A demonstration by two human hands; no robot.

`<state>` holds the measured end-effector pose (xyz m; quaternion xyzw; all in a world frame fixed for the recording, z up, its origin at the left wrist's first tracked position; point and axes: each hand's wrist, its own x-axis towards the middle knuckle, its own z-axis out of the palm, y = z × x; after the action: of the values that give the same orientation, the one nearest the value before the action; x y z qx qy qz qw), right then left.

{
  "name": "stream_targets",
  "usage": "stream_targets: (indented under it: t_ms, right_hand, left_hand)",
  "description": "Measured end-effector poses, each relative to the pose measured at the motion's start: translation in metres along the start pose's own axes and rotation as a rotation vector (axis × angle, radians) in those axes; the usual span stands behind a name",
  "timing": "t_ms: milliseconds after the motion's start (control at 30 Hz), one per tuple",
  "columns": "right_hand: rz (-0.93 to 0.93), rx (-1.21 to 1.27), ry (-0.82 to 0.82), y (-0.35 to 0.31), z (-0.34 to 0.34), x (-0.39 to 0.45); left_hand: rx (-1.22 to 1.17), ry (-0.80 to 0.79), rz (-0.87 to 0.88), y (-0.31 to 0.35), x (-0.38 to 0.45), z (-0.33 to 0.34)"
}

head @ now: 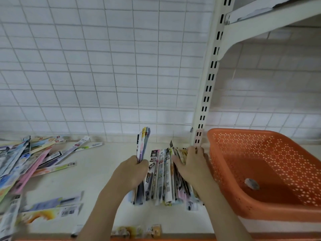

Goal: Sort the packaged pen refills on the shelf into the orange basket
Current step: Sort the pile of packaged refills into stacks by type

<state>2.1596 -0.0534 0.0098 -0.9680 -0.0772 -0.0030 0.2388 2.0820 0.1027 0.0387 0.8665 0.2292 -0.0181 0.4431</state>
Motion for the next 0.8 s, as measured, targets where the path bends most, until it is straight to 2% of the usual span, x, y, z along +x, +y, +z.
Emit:
stream_targets:
  t_ms: [167, 333, 533, 800]
  right_hand:
    - [-0.032, 0.089, 0.177, 0.011, 0.002, 0.000]
    - [-0.111, 0.132, 0.243, 0.020, 0.003, -0.003]
    - [-0.126, 0.185, 0.250, 0.024, 0.011, -0.007]
    - [-0.277, 0.029, 0.268, 0.006, 0.002, -0.011]
  left_hand:
    - [0.181, -0.052, -0.016, 0.004, 0.004, 0.006]
    - [0.230, -0.194, 0.034, 0.023, 0.014, 0.029]
    - [0.223, -0.059, 0.071, 0.025, 0.025, 0.040]
    - [0.250, 0.113, 0.120, -0.006, 0.023, 0.013]
